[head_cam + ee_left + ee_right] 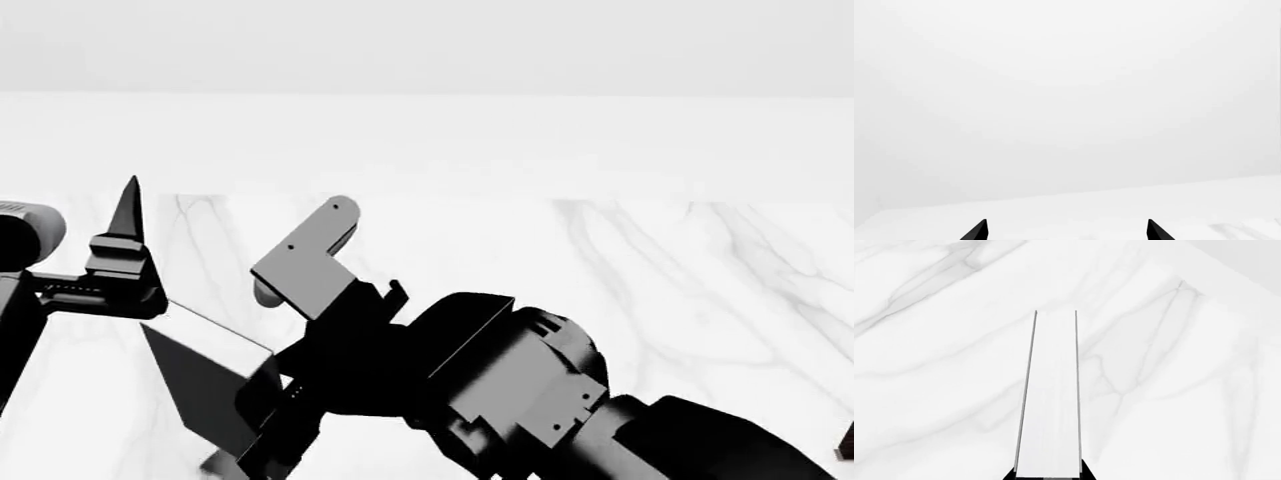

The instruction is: Pick up the book on the left and place it on top of the shelf.

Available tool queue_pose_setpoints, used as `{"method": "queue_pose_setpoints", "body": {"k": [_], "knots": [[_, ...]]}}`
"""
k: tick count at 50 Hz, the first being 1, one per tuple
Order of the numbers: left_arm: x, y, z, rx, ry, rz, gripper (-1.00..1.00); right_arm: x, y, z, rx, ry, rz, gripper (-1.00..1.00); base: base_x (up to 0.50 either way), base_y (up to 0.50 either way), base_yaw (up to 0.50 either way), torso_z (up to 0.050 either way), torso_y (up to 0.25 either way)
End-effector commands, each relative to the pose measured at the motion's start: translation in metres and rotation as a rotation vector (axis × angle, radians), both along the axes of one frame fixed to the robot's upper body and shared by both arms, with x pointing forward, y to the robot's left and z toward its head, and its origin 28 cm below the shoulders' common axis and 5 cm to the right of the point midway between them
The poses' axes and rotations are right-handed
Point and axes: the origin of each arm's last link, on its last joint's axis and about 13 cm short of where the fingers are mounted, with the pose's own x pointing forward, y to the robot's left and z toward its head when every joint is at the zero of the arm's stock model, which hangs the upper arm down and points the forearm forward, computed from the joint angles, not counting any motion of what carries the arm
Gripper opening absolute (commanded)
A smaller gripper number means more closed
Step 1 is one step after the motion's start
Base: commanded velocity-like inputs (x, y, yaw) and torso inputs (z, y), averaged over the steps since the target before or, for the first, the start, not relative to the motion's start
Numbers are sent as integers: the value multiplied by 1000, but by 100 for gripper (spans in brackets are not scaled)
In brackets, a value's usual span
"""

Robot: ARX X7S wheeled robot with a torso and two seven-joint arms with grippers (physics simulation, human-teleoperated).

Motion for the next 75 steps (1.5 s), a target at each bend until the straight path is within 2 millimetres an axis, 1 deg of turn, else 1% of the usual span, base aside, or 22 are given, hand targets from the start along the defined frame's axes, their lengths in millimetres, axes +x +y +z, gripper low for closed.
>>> {"method": "queue_pose_setpoints", "body": {"k": [1,3,4,6,8,9,15,18,23,27,31,32,33,37,43,45,50,56,58,65,70,75], "knots": [[-1,1,2,-2,-6,0,100,0,-11,44,-5,-177,-72,-100,0,0,0,0,0],[-1,1,3,-1,-8,0,100,1,-14,50,-32,-231,-106,-100,0,0,0,0,0],[-2,1,3,-3,-10,1,100,1,-17,56,-72,-317,-134,-100,0,0,0,0,0],[-2,1,3,-3,-11,1,100,2,-21,62,-98,-361,-171,-100,0,0,0,0,0],[-2,1,3,-3,-11,1,100,5,-24,63,-208,-548,-215,-100,0,0,0,0,0],[-2,1,4,-3,-12,0,100,5,-27,63,-252,-602,-235,-100,0,0,0,0,10],[-1,0,4,-3,-13,-2,100,8,-34,58,-426,-767,-288,-100,0,0,0,0,0],[-2,0,4,-3,-14,-2,100,8,-35,60,-451,-799,-299,-100,0,0,0,0,0],[-2,0,5,-3,-15,-1,100,10,-39,62,-606,-992,-317,-100,0,0,0,0,2],[-2,0,4,-2,-15,-2,100,11,-40,63,-680,-1065,-332,-100,0,0,0,0,3],[-2,0,4,-4,-16,-1,100,18,-45,63,-830,-1247,-381,-100,0,0,0,0,0],[-2,0,4,-4,-16,-1,100,18,-45,63,-830,-1247,-381,-100,0,0,0,0,0],[-3,0,4,-5,-17,-1,100,22,-47,62,-907,-1318,-395,-100,0,0,0,0,10],[-3,0,4,-4,-17,-1,100,34,-55,66,-1023,-1386,-458,-100,0,0,0,0,0],[-3,0,4,-5,-16,-2,100,47,-67,79,-1128,-1384,-549,-100,0,0,0,0,2],[-2,0,4,-2,-15,-4,100,53,-75,86,-1182,-1365,-596,-100,0,0,0,0,5],[-2,0,4,-3,-15,-6,100,60,-90,94,-1257,-1293,-672,-100,0,0,0,0,2],[-2,0,3,-4,-15,-6,100,55,-111,97,-1350,-1215,-779,-100,0,0,0,0,2],[-2,0,4,-3,-17,-6,100,51,-122,98,-1416,-1163,-828,-100,0,0,0,0,0],[-3,0,5,-4,-20,-5,100,41,-148,99,-1565,-1038,-933,-100,0,0,0,0,1],[-3,0,5,-4,-20,-7,100,34,-161,100,-1626,-982,-1006,-100,0,0,-1,0,2],[-5,1,5,-3,-21,-5,100,27,-174,98,-1639,-869,-1093,-100,0,0,0,0,2]]}}
